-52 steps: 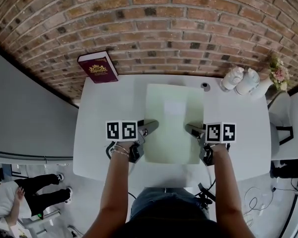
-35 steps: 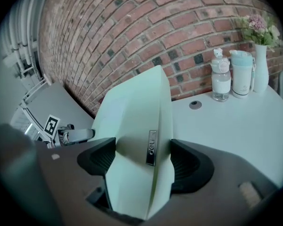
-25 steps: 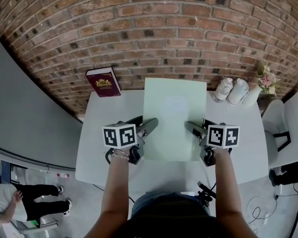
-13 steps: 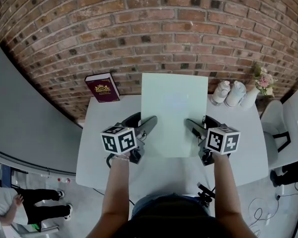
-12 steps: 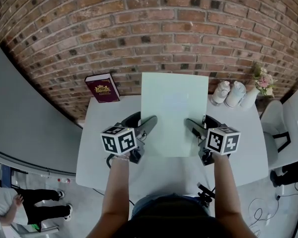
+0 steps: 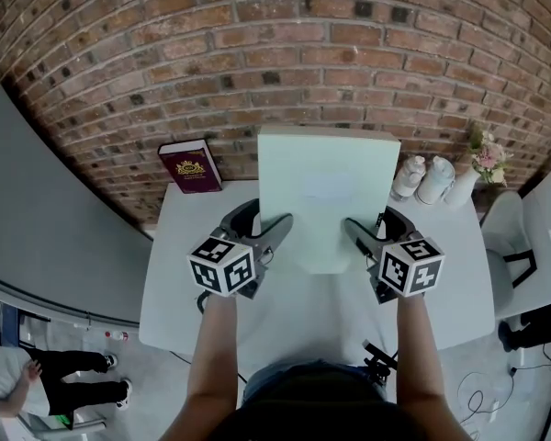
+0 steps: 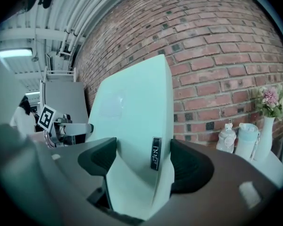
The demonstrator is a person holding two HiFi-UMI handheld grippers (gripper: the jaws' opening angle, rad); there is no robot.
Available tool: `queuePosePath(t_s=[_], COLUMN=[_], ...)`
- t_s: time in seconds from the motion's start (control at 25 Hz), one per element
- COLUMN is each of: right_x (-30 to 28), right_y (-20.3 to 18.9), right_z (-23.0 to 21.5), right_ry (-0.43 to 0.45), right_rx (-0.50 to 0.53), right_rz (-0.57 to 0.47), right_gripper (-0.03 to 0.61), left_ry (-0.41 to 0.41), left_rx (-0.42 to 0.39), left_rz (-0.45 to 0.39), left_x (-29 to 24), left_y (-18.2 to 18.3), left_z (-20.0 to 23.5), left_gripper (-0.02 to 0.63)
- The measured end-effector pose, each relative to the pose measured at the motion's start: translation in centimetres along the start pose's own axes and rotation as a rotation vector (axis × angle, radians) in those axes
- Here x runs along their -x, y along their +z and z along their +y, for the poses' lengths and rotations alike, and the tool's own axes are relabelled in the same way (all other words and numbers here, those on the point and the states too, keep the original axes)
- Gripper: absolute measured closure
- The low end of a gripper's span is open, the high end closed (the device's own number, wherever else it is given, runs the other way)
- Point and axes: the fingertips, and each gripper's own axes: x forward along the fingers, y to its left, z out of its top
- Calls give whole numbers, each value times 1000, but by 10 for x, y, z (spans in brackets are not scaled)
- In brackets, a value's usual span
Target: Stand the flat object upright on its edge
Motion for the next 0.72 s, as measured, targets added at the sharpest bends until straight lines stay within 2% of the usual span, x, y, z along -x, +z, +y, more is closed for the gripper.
queuePosePath(t_s=[0.32, 0.52, 0.72], right_x=[0, -2, -9], right_y=[9, 12, 7], right_z=[2, 2, -2], right_ry=[-10, -37, -81], right_rx=[79, 158, 217], right_rz=[-44, -63, -44], right_gripper=[229, 230, 230], left_ry=[-7, -11, 7], left_rx=[-52, -76, -137], left_rz=[-25, -9, 31], left_x=[0, -3, -10], left_y=[6, 3, -3], left_z=[0, 3, 8], left_gripper=[298, 298, 298])
